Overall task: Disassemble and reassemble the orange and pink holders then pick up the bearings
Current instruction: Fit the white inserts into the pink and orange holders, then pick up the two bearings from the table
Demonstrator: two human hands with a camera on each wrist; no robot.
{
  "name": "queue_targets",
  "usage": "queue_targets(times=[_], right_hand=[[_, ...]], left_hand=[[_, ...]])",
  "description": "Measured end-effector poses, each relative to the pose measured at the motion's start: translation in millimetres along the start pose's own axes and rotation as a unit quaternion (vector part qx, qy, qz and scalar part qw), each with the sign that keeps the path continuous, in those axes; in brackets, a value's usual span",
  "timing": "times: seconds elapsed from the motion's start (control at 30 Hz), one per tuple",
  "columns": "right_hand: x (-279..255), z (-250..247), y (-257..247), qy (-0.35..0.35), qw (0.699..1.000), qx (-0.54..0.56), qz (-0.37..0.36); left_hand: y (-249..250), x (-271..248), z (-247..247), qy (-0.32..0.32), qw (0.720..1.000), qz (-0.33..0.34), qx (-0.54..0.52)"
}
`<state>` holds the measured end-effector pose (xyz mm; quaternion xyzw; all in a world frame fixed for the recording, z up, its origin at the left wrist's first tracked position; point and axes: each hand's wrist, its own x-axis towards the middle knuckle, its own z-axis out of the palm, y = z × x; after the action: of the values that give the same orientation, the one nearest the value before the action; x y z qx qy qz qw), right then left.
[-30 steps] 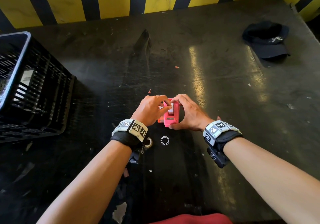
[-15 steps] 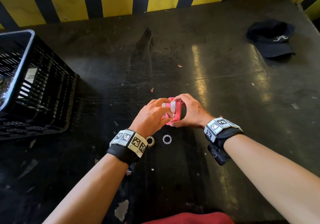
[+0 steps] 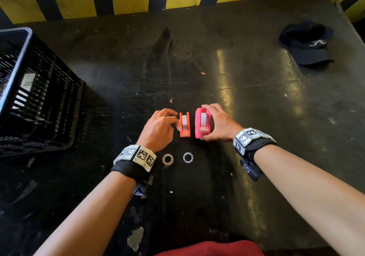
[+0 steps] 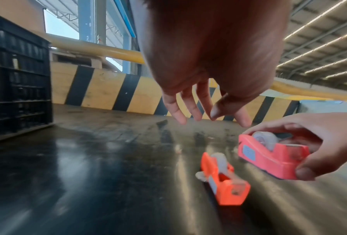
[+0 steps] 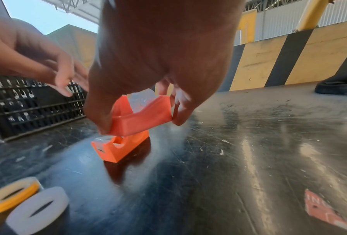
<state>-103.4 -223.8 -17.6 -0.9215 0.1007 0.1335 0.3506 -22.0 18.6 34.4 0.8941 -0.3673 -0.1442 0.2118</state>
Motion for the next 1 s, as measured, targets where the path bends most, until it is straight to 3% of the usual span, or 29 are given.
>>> queue_targets(times=[0.13,0.4,0.63,0.73,0.83,0.9,0.93,1.0], right_hand=[[19,4,4,-0.021,0.999,-0.043,0.017],[34,18,17,-0.024,0.995,-0.092,0.037],[26,22,10,-0.045,0.989,-0.13,0.061],[13,25,-4,0.0,0.991,-0.135,-0.001],[-6,38,-19,0.134,0.967,-0.197,-0.091],[-15,50,-27,0.196,0.951,-0.215,-0.102],[-18,55,-29,0.204,0.95,-0.208,-0.113],[-25,64,-31,0.152,0.961,-0.172,-0.157]], left_hand=[[-25,-8,5,-0.033,0.999,-0.038,-0.009],[-59,-14,31,-0.181,0.974,-0.132,-0.03],[-61,-9,36,-0.203,0.967,-0.148,-0.049],[-58,-10,34,-0.2,0.968,-0.146,-0.052],[-54,-15,36,-0.22,0.964,-0.144,-0.04],[-53,-20,40,-0.231,0.962,-0.144,-0.025],[-52,-24,43,-0.235,0.961,-0.146,-0.021],[-49,-30,47,-0.244,0.958,-0.151,-0.014]])
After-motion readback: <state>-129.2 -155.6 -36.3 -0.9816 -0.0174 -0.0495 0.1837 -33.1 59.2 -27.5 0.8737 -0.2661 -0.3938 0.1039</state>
